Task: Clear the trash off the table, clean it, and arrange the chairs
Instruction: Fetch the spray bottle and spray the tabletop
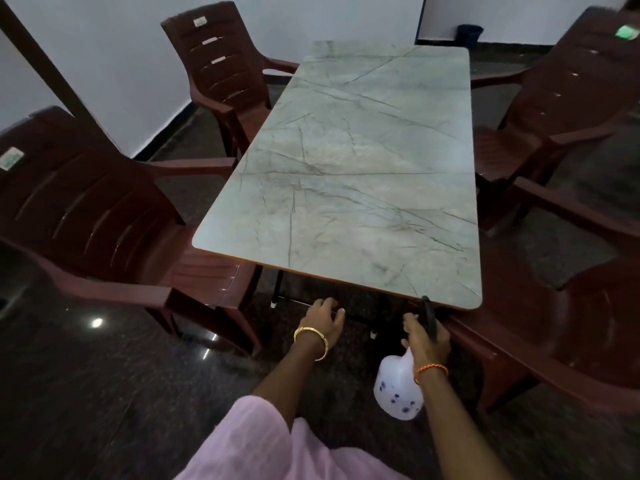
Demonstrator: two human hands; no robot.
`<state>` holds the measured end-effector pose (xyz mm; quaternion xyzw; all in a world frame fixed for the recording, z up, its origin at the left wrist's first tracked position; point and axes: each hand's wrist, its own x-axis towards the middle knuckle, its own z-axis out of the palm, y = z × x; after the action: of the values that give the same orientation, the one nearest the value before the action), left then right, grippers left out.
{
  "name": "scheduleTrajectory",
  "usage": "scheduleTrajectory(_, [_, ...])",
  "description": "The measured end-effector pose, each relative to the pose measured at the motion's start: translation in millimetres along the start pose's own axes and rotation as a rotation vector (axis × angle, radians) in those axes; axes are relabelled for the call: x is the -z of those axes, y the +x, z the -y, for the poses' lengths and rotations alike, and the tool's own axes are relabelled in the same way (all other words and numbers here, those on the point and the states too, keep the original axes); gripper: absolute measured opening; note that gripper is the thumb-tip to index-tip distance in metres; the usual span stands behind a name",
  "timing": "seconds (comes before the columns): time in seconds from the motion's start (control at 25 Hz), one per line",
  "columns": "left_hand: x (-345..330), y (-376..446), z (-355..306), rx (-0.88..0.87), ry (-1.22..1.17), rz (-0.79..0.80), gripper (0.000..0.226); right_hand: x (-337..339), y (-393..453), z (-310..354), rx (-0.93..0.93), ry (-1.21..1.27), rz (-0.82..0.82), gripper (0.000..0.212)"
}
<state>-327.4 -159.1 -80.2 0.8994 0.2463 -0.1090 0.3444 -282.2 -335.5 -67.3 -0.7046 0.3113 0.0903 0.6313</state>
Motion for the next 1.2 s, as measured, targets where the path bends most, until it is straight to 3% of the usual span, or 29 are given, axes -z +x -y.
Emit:
scheduleTrajectory(0.08, [-14.9, -30.0, 15.3, 0.101, -0.166, -0.034, 0.030, -1.9, -19.8, -11.5, 0.137, -0.089, 0.144, 0.004])
scheduleTrajectory(0.24, [-22.0, -101.6, 61.2, 0.396, -0.354, -0.150, 0.030, -21.4, -68.4, -35.5, 0.315, -0.187, 0.402, 0.018])
scheduleTrajectory(0.56, [-31.4, -254.5, 145.4, 0.783, -0.544, -0.445, 0.033, -43.0, -181.0, -115.5, 0.350, -0.404, 0.892, 0.020])
scheduleTrajectory(0.8, [-77.9, -420.7, 176.4, 1.090, -0.759, -0.684, 0.030, 1.0, -288.8, -182.8, 0.445, -0.593, 1.367, 0.017])
scheduleTrajectory(1.0, [-140.3, -560.4, 165.3, 1.328, -0.933, -0.926, 0.031, 64.9, -384.3, -248.4, 0.474, -0.720, 1.790, 0.013])
scheduleTrajectory(1.2, [-181.9, -649.5, 152.4, 1.528, -1.065, -1.180, 0.033, 135.4, -466.9, -306.4, 0.552, -0.820, 2.092, 0.015])
